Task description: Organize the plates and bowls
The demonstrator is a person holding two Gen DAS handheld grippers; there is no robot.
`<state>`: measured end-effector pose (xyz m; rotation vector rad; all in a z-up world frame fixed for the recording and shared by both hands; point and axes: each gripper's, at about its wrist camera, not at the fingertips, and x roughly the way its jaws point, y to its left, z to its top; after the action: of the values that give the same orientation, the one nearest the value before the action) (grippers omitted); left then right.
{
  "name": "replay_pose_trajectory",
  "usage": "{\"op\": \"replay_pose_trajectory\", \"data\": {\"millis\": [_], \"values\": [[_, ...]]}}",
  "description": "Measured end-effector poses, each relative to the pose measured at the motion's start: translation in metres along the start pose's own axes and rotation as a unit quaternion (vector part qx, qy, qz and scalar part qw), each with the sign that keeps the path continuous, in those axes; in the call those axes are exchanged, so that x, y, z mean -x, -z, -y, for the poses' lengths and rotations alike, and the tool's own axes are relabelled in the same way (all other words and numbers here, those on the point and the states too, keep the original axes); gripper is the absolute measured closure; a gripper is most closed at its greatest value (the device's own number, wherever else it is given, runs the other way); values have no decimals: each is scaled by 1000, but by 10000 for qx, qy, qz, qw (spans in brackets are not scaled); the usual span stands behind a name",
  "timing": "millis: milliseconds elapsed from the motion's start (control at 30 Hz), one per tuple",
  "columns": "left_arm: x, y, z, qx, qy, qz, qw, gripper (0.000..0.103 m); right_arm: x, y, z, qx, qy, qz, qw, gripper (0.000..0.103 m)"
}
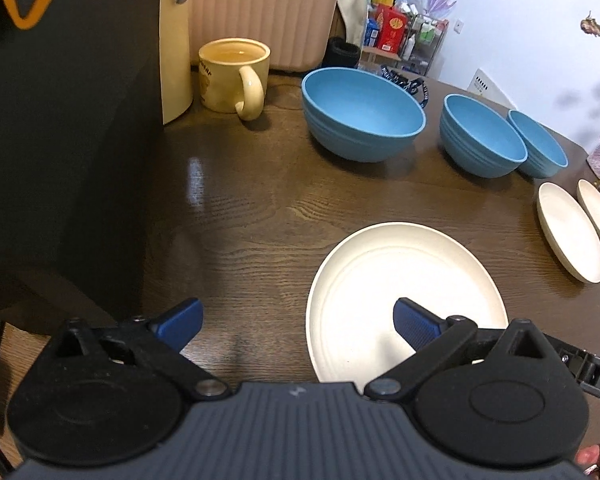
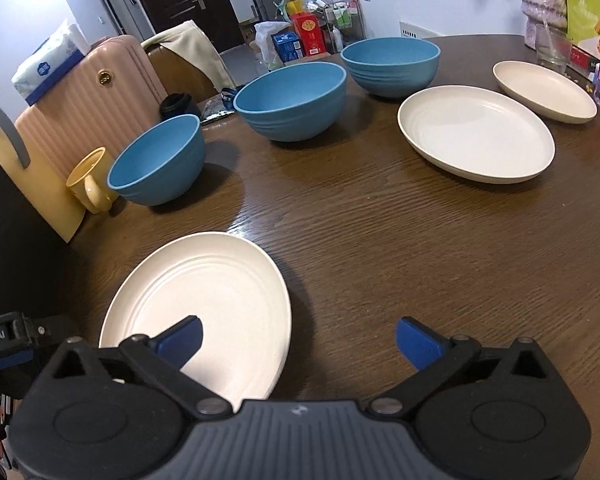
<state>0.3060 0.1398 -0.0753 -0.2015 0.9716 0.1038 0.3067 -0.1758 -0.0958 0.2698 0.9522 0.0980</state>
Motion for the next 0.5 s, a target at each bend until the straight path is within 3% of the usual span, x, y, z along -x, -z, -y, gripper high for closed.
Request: {"op": "replay_pose_trajectory", "data": {"millis": [500], "values": [[16, 6, 11, -210, 179, 126, 9995, 0, 26, 10, 12, -112, 180, 192, 9996, 0]]}}
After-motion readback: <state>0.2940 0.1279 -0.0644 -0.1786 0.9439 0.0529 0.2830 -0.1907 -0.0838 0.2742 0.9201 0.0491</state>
